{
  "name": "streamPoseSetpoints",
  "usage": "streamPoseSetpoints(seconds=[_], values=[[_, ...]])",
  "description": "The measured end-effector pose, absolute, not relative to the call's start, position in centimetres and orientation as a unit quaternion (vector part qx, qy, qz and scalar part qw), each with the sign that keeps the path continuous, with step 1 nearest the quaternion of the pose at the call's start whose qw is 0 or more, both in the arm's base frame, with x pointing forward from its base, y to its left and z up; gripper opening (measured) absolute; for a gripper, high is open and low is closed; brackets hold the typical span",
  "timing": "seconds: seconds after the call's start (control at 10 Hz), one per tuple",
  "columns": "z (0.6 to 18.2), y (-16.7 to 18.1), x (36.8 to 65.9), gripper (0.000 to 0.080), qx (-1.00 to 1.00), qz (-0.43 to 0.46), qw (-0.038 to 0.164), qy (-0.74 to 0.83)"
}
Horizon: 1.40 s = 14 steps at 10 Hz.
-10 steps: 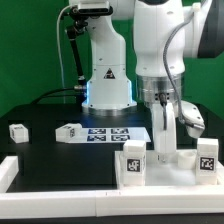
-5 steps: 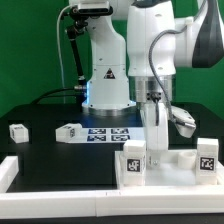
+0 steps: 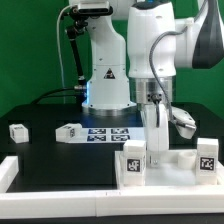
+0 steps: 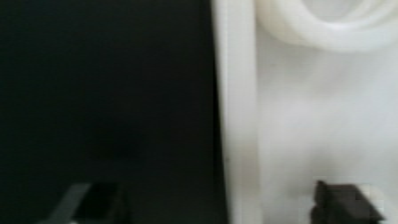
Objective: Assemble square table
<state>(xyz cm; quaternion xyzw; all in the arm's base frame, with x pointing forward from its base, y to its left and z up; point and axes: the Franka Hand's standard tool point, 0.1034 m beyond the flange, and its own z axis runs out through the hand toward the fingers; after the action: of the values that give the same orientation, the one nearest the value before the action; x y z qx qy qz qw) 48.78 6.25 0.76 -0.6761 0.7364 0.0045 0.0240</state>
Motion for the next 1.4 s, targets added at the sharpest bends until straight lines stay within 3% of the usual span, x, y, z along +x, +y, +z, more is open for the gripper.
streamPoseSetpoints(seconds=[0.1,0.2,0.3,0.5,1.4], values=[[0.72,6.24,48.76,0.0389,-0.676,0.005,0.024,0.736],[0.71,6.23,48.75,0.0204,-0.676,0.005,0.024,0.736],[0.7,6.23,48.75,0.0078,-0.676,0.005,0.024,0.736],[0.76,6.19,48.88,0.0048,-0.677,0.001,0.025,0.736],[1.25,5.37,48.51,0.0049,-0.712,-0.004,0.027,0.702]])
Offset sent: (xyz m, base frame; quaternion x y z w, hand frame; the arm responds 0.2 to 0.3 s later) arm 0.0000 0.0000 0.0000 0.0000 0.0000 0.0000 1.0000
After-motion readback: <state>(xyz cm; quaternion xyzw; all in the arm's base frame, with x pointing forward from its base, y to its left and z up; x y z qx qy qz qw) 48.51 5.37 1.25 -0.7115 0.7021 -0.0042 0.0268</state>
